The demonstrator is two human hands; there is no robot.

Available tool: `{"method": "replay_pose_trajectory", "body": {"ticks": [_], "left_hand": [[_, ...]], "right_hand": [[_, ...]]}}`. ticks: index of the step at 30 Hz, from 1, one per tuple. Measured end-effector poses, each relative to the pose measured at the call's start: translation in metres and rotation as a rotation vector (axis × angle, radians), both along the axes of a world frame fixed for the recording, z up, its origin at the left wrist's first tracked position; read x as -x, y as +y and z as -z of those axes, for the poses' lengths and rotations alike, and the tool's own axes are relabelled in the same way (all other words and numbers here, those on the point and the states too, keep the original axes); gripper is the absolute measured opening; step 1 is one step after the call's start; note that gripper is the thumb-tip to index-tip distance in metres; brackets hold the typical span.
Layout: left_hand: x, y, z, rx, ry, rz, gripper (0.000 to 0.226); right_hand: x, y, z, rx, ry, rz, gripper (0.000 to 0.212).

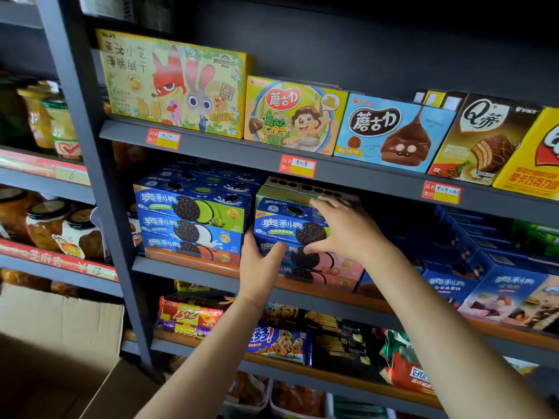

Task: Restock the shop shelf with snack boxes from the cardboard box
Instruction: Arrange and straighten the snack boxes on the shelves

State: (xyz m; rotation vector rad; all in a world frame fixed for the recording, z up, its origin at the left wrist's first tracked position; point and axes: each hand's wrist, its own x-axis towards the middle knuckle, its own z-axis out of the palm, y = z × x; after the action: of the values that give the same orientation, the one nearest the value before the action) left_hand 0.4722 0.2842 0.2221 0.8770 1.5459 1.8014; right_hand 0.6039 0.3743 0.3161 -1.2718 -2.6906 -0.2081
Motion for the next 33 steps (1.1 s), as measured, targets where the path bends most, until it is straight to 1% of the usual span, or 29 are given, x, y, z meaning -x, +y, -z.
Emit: {"method": "replay_pose_trajectory", "body": {"ticks": [4,7,11,13,18,24,28,29,32,33], "left_hand": [[-0.001,0.001,0.001,-0.03,0.014,-0.008,0.057],[-0.001,0.003,0.002,-0.029,0.032,-0.01,0.044],[0.0,0.006,0.005,-0.019,0.055,-0.022,0.048],[0.0,0.007,0.004,-0.028,0.042,-0.028,0.049],[-0.002,0.008,0.0,-0.052,0.004,-0.036,0.043],[-0.002,0.009,0.001,-0.07,-0.005,-0.058,0.043],[-0.001,0.007,0.003,-0.075,-0.006,-0.069,0.038],[-0.001,0.007,0.003,-0.073,0.003,-0.068,0.04],[0.0,0.006,0.003,-0.055,0.024,-0.042,0.058],[0.001,0.006,0.003,-0.052,0.027,-0.031,0.059]], "right_hand": [[-0.002,-0.001,-0.003,-0.005,-0.019,0.007,0.113],[-0.003,-0.001,-0.004,-0.013,-0.028,0.003,0.112],[-0.002,-0.001,-0.004,-0.015,-0.021,0.0,0.111],[-0.002,-0.001,-0.003,-0.016,-0.021,0.001,0.11],[-0.002,0.0,-0.003,-0.011,-0.016,-0.006,0.108],[-0.004,0.001,-0.003,-0.025,-0.009,-0.012,0.105],[-0.005,0.001,-0.003,-0.037,-0.006,-0.009,0.104],[-0.006,0.001,-0.003,-0.035,-0.002,-0.008,0.103],[-0.01,0.0,-0.004,-0.034,0.015,-0.005,0.101],[-0.011,0.0,-0.004,-0.034,0.014,-0.005,0.102]]}}
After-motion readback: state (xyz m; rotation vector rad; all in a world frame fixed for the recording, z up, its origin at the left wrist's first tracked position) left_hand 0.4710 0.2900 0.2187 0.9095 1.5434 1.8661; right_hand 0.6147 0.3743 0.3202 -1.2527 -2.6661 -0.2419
